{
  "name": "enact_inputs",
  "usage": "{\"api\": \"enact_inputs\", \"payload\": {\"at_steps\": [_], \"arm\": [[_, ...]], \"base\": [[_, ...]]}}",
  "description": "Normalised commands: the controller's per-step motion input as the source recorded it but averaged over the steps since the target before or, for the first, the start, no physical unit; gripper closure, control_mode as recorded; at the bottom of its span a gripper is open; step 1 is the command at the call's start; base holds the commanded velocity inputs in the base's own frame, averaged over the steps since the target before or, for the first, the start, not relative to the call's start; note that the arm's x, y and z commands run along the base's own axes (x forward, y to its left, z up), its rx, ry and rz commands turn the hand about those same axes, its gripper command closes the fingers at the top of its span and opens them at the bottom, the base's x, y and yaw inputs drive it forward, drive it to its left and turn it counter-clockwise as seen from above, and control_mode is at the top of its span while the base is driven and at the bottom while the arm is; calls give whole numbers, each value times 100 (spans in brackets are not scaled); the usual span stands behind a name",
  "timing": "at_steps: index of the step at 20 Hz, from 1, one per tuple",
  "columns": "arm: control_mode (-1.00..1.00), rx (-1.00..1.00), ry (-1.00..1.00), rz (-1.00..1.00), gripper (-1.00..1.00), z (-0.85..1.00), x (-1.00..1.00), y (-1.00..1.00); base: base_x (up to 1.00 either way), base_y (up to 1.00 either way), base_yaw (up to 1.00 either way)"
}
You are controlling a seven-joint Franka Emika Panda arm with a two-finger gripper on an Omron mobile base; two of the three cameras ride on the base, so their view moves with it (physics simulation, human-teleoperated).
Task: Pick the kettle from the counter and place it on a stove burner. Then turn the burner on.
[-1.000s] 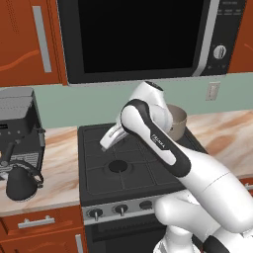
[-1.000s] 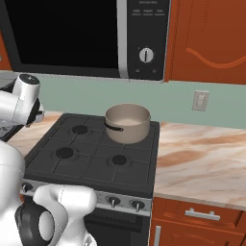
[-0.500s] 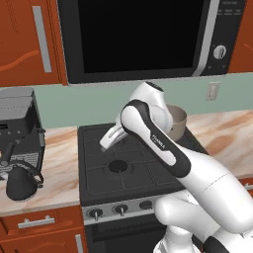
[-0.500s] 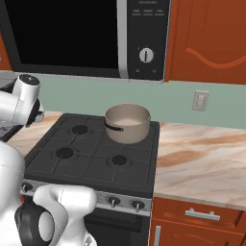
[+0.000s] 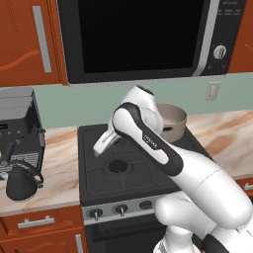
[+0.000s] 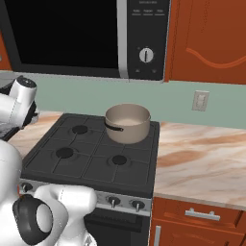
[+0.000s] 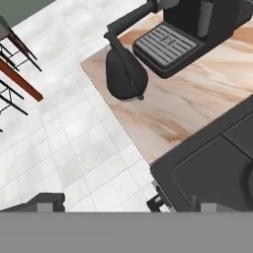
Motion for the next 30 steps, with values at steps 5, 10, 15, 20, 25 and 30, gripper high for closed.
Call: {"api": "enact_inputs", "payload": {"at_steps": [5, 10, 15, 20, 25, 30], "arm": [[-100, 10, 0, 9, -100, -36, 1, 19], [-100, 8, 0, 10, -100, -33, 16, 55], [-100, 5, 0, 7, -100, -23, 23, 76], [-100, 0, 0, 2, -100, -11, 30, 89], [-100, 0, 0, 0, -100, -1, 21, 76], [-100, 0, 0, 0, -100, 0, 16, 62]], "base": [[0, 0, 0], [0, 0, 0], [0, 0, 0], [0, 0, 0], [0, 0, 0], [0, 0, 0]]}}
